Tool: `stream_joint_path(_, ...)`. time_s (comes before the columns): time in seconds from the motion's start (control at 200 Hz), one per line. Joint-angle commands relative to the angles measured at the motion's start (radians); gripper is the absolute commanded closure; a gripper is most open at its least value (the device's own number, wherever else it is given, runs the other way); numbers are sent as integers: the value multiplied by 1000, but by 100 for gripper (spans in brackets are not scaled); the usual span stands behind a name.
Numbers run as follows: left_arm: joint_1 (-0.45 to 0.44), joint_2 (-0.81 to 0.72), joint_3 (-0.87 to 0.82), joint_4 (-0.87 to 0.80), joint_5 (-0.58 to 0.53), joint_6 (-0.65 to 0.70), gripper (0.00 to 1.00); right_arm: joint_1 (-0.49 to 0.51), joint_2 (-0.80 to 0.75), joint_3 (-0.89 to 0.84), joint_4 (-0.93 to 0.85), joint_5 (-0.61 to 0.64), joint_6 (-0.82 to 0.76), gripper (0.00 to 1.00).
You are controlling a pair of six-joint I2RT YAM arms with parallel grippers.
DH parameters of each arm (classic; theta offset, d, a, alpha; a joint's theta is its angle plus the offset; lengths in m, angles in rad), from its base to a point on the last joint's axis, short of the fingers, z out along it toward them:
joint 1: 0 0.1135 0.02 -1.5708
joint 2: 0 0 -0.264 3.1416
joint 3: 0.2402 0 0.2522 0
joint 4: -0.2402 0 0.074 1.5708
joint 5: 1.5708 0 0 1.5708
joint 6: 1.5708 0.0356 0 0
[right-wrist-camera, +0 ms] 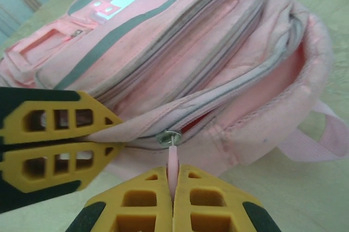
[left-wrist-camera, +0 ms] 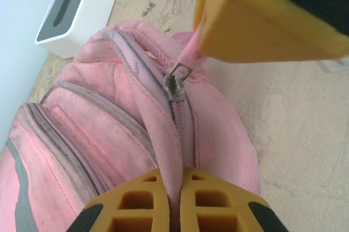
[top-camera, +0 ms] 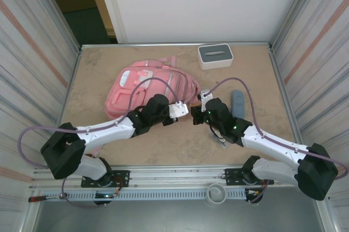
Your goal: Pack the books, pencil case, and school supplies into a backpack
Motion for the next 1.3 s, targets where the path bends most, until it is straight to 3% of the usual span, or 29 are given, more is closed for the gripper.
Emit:
stream_joint_path(0.0,36,-98,-35,33,48,-20,100,7,-66,0,-26,232,-67,100)
stream_joint_path(0.135,72,-193,-76,12,123,-37,100,6,-68,10,-71,377,-103,100)
stream_joint_path(0.22,90,-251,-105,7,147,-43,100,-19,-68,20,-83,404,-109,100)
stream_joint_path(0.396,153,-347,-156,-27,157,-59,100,-172,-33,62,-112,254,-63,100)
stream_joint_path(0.521,218,-388,-200,-35,158,-81,100,-205,-2,77,-63,117,-57,100)
stream_joint_path(0.757,224,-317,-157,-105,190,-103,66,-158,21,78,21,-58,2,100)
stream_joint_path(0.977,110,-266,-63,-131,200,-161,42,-90,2,85,35,-82,45,100)
stream_joint_path(1.132,30,-161,22,-134,155,-181,38,-60,-5,89,46,-86,60,100)
stream_joint_path(1.293,12,-36,87,-132,132,-177,41,-42,-14,90,54,-96,70,100)
